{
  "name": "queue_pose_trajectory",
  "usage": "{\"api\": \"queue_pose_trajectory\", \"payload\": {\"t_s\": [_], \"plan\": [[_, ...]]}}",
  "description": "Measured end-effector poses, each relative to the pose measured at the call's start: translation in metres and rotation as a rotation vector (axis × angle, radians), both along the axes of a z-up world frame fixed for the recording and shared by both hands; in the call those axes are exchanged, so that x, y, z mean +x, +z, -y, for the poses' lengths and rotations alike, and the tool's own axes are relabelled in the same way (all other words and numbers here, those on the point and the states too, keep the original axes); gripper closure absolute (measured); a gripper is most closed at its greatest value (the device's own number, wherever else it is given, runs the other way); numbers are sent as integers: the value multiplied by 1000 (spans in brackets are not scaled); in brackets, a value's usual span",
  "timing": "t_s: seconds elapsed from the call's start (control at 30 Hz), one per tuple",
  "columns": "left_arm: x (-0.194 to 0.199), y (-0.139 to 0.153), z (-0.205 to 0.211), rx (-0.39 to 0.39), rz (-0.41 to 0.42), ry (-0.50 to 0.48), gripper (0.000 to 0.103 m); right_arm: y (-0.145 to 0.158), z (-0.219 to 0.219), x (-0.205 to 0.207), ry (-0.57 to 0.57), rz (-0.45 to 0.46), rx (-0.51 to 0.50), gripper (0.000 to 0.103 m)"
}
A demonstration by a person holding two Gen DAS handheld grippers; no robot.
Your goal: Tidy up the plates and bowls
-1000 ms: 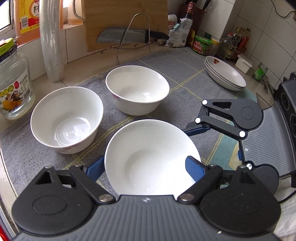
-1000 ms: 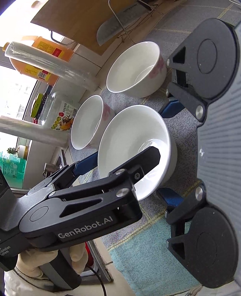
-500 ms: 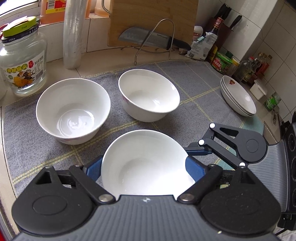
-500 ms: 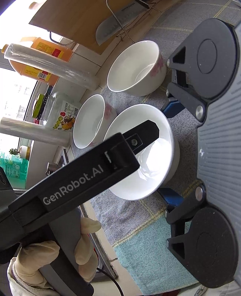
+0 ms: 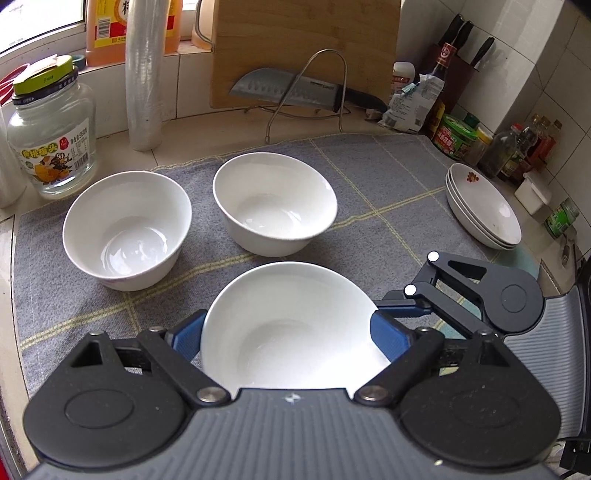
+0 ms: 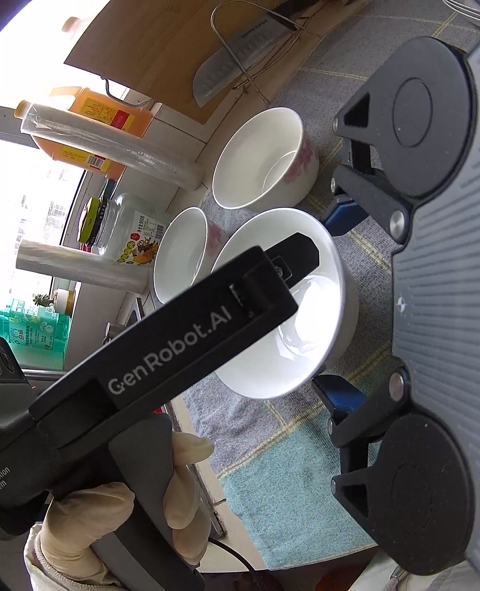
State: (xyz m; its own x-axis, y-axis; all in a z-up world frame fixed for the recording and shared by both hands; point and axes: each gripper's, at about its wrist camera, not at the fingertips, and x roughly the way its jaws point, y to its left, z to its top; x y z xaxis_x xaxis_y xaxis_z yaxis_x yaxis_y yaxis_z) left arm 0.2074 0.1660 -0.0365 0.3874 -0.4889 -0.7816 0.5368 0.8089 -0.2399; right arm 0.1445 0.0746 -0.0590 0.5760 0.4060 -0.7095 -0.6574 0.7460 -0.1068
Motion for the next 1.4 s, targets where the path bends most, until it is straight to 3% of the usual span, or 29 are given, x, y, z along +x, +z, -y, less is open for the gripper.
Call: {"api": "queue_pose_trajectory", "payload": {"t_s": [0.3,0.8,1.4], "plan": [[-9,4,40,-8,11,-35,12,2,39,-10,-43,0,-5,18],[-13,5,126,-12,40,-170,11,0,112,-23,-171,2,-37,18],[5,-3,178,-31,54,-255,11,-9,154,-16,-299,-4,-47,18]]}}
